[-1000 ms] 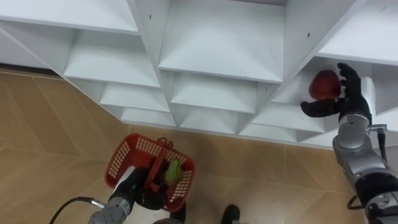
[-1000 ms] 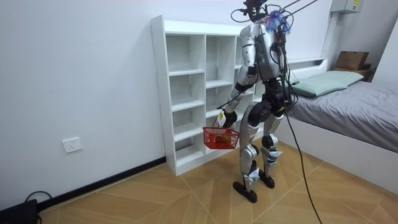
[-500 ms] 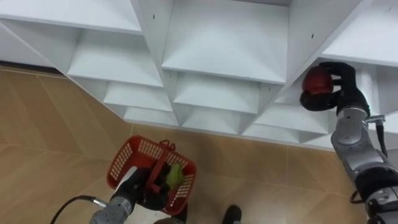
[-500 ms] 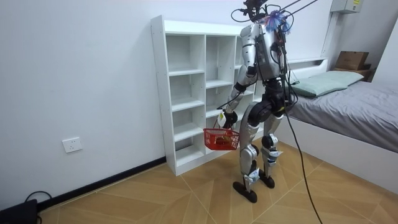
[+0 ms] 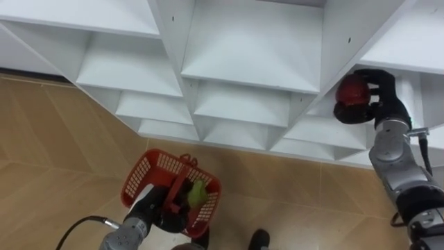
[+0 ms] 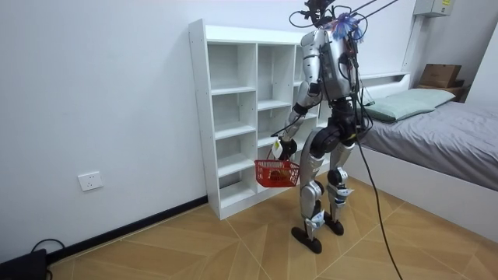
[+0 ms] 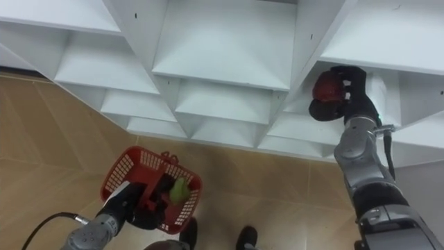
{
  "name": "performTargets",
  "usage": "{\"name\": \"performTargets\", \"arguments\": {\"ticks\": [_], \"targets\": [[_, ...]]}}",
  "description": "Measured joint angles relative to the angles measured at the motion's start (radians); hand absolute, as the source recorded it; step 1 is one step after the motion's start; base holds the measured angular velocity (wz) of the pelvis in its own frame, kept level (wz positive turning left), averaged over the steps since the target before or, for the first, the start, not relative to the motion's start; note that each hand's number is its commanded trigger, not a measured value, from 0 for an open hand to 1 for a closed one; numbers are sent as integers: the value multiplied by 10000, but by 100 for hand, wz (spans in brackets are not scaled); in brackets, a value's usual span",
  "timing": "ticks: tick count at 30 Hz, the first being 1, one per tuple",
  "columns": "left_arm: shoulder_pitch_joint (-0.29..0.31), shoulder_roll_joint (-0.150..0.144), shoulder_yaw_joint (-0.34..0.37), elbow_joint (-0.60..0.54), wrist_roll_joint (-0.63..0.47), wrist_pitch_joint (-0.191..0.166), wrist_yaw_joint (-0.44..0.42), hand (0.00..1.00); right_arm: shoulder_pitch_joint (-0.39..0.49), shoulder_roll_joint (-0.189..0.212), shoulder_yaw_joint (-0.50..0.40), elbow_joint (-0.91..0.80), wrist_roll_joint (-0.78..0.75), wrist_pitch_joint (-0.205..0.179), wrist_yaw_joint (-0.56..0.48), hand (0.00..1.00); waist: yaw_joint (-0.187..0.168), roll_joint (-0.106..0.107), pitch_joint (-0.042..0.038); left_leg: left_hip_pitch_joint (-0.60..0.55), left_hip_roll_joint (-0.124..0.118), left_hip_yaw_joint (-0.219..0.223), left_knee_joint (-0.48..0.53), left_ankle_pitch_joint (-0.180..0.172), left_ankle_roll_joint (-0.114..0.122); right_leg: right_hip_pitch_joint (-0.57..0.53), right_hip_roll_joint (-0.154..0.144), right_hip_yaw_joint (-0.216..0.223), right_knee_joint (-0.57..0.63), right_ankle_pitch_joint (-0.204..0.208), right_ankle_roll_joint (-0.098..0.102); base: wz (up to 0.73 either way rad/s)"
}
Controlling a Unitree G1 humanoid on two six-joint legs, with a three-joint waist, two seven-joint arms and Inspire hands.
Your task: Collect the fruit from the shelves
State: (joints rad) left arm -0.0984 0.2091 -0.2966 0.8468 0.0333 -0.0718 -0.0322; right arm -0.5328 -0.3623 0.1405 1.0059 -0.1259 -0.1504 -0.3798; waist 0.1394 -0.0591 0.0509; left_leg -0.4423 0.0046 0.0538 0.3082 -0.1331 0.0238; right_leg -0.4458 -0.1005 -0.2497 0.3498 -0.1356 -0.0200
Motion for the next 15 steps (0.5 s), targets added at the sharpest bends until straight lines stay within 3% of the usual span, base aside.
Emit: {"name": "performTargets", "arguments": {"ticks": [9, 15], "targets": [[-187, 40, 45, -28, -1, -17, 17, 100, 169, 72, 720, -727, -408, -24, 689, 100, -65, 0, -1, 60, 17, -12, -7, 2, 1, 69, 17, 5, -43, 4, -3, 0], [-142, 107, 101, -28, -3, -218, 17, 100, 1096, 112, 1025, -1217, -360, -334, 799, 100, -85, -12, -14, 544, 24, -10, -133, -1, 1, 656, 132, -30, -307, 2, 15, 1]]}}
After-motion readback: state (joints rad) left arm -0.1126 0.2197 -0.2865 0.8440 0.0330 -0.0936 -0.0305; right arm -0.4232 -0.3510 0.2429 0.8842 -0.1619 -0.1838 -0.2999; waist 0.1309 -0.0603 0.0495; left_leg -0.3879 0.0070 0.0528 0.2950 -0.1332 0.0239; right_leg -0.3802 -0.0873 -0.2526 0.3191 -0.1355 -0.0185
